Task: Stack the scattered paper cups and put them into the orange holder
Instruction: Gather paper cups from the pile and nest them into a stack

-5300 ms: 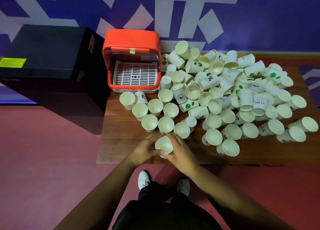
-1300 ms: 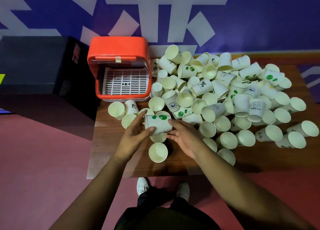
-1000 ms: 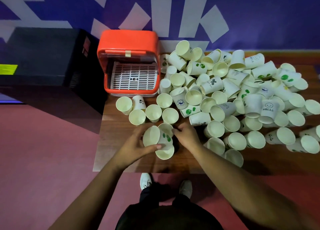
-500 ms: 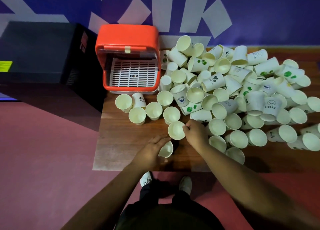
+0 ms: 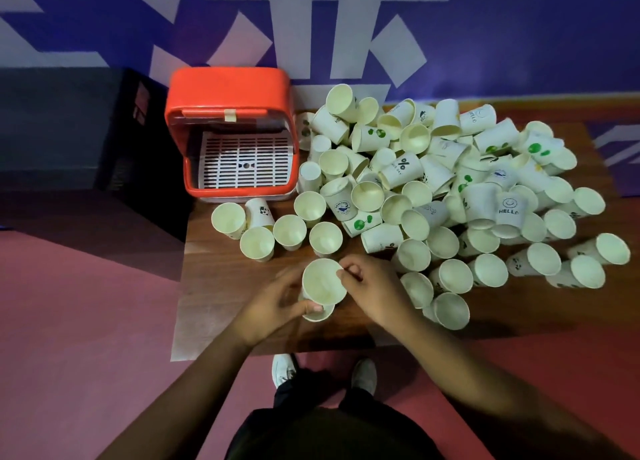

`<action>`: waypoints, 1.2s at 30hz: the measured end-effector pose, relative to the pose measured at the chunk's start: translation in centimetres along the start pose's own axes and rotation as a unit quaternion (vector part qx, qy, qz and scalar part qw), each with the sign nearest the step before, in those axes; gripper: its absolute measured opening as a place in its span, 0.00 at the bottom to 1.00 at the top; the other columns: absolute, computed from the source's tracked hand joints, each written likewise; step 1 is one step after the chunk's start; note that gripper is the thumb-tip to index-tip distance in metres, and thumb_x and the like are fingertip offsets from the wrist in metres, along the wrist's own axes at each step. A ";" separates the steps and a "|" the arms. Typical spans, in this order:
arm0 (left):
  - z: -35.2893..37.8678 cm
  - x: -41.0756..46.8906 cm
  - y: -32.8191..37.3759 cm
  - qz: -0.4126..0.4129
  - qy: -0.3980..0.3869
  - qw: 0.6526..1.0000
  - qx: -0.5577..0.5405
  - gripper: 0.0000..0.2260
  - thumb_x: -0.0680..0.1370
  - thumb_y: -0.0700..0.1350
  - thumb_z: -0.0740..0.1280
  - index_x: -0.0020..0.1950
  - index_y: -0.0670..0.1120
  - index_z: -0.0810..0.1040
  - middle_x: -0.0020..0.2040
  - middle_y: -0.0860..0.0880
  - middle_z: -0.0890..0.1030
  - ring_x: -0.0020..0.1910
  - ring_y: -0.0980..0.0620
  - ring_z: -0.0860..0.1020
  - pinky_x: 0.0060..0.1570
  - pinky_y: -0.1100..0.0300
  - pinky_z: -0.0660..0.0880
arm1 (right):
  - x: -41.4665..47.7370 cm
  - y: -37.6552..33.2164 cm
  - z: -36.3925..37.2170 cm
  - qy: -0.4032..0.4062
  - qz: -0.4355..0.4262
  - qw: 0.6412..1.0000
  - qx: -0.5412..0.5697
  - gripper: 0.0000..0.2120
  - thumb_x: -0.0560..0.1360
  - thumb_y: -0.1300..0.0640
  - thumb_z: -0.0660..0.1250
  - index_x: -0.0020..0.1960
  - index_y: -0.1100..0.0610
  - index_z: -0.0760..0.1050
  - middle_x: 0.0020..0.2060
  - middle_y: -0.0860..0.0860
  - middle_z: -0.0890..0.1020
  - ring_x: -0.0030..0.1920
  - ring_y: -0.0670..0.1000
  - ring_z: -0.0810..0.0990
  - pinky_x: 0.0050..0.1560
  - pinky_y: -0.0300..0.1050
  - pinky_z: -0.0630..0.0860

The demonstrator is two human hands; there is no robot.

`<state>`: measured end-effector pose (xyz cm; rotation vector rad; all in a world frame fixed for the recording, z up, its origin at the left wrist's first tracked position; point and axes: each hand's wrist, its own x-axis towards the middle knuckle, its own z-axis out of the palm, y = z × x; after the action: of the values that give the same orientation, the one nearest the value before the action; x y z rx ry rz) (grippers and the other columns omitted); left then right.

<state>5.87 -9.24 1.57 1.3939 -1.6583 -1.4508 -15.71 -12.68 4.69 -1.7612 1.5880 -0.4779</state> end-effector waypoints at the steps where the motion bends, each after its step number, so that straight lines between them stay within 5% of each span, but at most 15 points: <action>1: -0.1 -0.1 0.0 -0.006 -0.001 1.000 -0.005 0.32 0.73 0.47 0.77 0.74 0.55 0.70 0.70 0.59 0.74 0.70 0.57 0.72 0.71 0.50 0.70 | -0.1 0.1 0.4 0.001 -0.003 1.000 0.003 0.05 0.75 0.53 0.68 0.50 0.53 0.80 0.32 0.41 0.74 0.33 0.42 0.73 0.38 0.40 0.71; 7: 0.5 -1.3 -2.0 0.000 -0.003 1.000 -0.003 0.36 0.74 0.47 0.76 0.77 0.60 0.64 0.75 0.59 0.70 0.73 0.56 0.69 0.73 0.50 0.67 | -1.1 0.8 1.6 -0.032 -0.005 0.999 0.022 0.14 0.76 0.55 0.68 0.62 0.50 0.79 0.37 0.37 0.74 0.38 0.37 0.74 0.46 0.36 0.73; 13: 0.7 -1.4 -4.7 0.002 -0.030 0.995 0.094 0.35 0.75 0.50 0.74 0.77 0.64 0.61 0.77 0.57 0.68 0.76 0.59 0.65 0.74 0.51 0.66 | -2.6 3.3 2.5 -0.177 0.016 0.984 0.009 0.30 0.73 0.48 0.71 0.73 0.45 0.66 0.51 0.40 0.73 0.49 0.42 0.76 0.54 0.44 0.77; 19: 0.8 -0.8 -6.2 0.009 -0.094 0.988 0.120 0.38 0.73 0.52 0.76 0.79 0.57 0.62 0.77 0.55 0.68 0.75 0.59 0.65 0.74 0.52 0.65 | -4.2 3.7 4.4 -0.151 -0.001 0.988 -0.045 0.30 0.76 0.52 0.69 0.75 0.51 0.64 0.57 0.48 0.72 0.49 0.39 0.71 0.56 0.38 0.72; 27: 0.5 -0.5 -7.0 0.017 -0.076 0.990 0.115 0.39 0.72 0.57 0.75 0.78 0.56 0.60 0.76 0.56 0.65 0.75 0.57 0.64 0.75 0.54 0.63 | -4.2 3.6 5.6 -0.129 0.054 0.989 -0.038 0.31 0.76 0.48 0.68 0.76 0.46 0.61 0.64 0.50 0.71 0.49 0.37 0.71 0.59 0.42 0.74; 31: -2.0 0.1 -7.0 -0.005 0.004 0.993 0.117 0.34 0.72 0.63 0.71 0.75 0.54 0.67 0.71 0.55 0.71 0.70 0.54 0.70 0.69 0.55 0.69 | -2.4 3.2 3.9 -0.044 0.085 0.995 -0.042 0.25 0.77 0.49 0.67 0.72 0.51 0.67 0.61 0.50 0.72 0.55 0.45 0.74 0.57 0.42 0.73; 36: -5.0 1.5 -7.1 -0.037 0.203 0.943 0.263 0.21 0.72 0.43 0.76 0.62 0.39 0.77 0.57 0.38 0.73 0.55 0.38 0.75 0.57 0.45 0.76 | 1.6 2.8 3.2 -0.004 0.090 0.993 -0.074 0.24 0.77 0.49 0.66 0.70 0.55 0.68 0.67 0.55 0.68 0.63 0.54 0.75 0.63 0.52 0.74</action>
<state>12.31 -11.76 -3.97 1.9031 -1.7902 -0.6921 -15.21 -13.44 0.24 -1.7038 1.7966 -0.2718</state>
